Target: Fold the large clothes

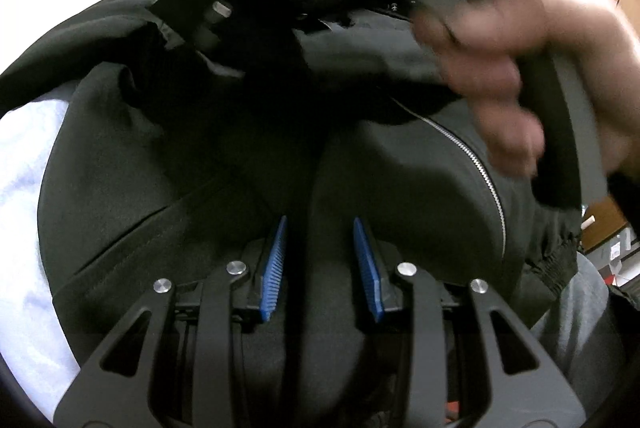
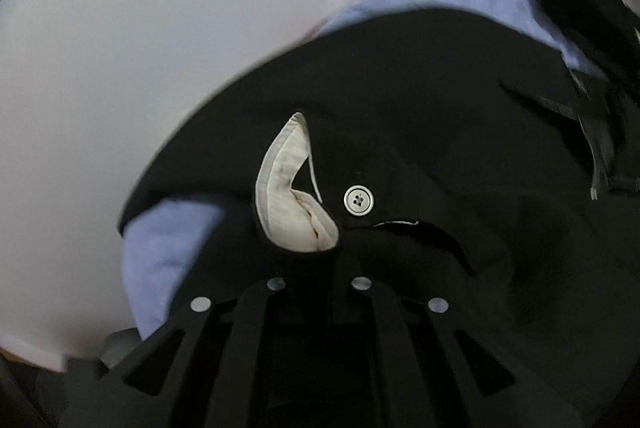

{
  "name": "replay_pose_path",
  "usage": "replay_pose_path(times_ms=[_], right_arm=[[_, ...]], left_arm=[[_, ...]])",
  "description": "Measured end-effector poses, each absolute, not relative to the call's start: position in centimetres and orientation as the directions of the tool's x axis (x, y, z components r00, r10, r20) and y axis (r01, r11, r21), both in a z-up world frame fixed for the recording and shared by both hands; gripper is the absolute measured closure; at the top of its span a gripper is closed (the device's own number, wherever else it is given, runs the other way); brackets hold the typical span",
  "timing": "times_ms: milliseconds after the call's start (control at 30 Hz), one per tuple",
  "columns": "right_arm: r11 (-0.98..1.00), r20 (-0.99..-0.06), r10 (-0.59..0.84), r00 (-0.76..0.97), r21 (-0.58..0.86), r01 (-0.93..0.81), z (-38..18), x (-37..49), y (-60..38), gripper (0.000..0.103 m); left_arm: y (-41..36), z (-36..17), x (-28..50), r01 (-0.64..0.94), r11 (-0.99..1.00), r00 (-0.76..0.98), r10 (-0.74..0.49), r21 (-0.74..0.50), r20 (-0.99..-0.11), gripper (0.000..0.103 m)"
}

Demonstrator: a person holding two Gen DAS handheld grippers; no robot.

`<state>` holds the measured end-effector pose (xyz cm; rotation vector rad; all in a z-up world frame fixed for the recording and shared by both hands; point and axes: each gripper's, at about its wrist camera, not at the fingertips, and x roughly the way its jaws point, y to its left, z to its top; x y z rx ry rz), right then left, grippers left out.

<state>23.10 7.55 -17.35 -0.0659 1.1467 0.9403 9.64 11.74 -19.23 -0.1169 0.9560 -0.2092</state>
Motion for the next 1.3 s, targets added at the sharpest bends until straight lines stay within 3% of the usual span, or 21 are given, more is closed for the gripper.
replay_pose_path(times_ms=[167,233,300,433,500,567,700,867,900,1033,1100,1167,1300], right_arm=[[0.638,-0.85,0.525,-0.041,0.425,-0.643,-22.1,21.1,5.4,0.096],[0.634,-0.829,0.557,-0.036,0.453,-0.626,-22.7,20.7,5.3,0.096],[0.622,-0.793,0.606,-0.067,0.525,-0.581,-22.5,21.0,5.1,0.089],[0.56,-0.725,0.679,-0.115,0.613,-0.557,-20.8,20.0,4.6,0.049],[0.536,-0.687,0.72,-0.096,0.639,-0.552,-19.4,19.6,3.5,0.047],[0.515,-0.637,0.768,-0.068,0.678,-0.524,-18.1,19.7,1.6,0.042],[0.52,-0.588,0.809,0.033,0.686,-0.509,-15.7,20.7,-3.0,0.04],[0.65,-0.629,0.742,0.232,0.588,-0.481,-14.8,26.8,-9.4,0.04],[0.692,-0.651,0.707,0.277,0.555,-0.462,-14.6,28.2,-11.6,0.041],[0.813,-0.735,0.571,0.365,0.447,-0.373,-14.8,28.8,-18.6,0.077],[0.85,-0.769,0.515,0.379,0.4,-0.344,-16.5,29.1,-19.9,0.087],[0.885,-0.805,0.448,0.39,0.338,-0.32,-18.0,29.5,-21.5,0.094],[0.927,-0.862,0.34,0.376,0.24,-0.289,-21.6,30.6,-23.2,0.103]], left_arm=[[11.2,-19.2,9.5,0.125,0.977,0.553,-0.214,-0.174,-0.806,0.07],[10.8,-19.3,9.5,0.116,0.98,0.544,-0.197,-0.159,-0.815,0.07],[10.5,-18.8,9.3,0.115,0.982,0.554,-0.189,-0.15,-0.811,0.07],[9.9,-17.2,8.8,0.109,0.989,0.587,-0.143,-0.097,-0.797,0.067],[10.0,-16.4,8.6,0.103,0.991,0.6,-0.133,-0.089,-0.789,0.062],[9.7,-15.1,8.0,0.104,0.991,0.624,-0.135,-0.089,-0.77,0.047],[8.9,-12.4,7.7,0.116,0.991,0.651,-0.131,-0.073,-0.747,0.038],[7.6,-9.9,12.0,0.133,0.991,0.669,-0.083,0.009,-0.739,0.036],[7.5,-9.7,12.9,0.138,0.99,0.67,-0.082,0.014,-0.737,0.036],[6.0,-10.4,18.2,0.141,0.99,0.662,-0.109,-0.02,-0.742,0.036],[4.8,-11.8,20.8,0.154,0.987,0.643,-0.133,-0.042,-0.755,0.048],[4.2,-13.9,22.9,0.176,0.983,0.603,-0.154,-0.057,-0.783,0.067],[3.1,-18.8,24.7,0.201,0.978,0.517,-0.154,-0.056,-0.842,0.071]])
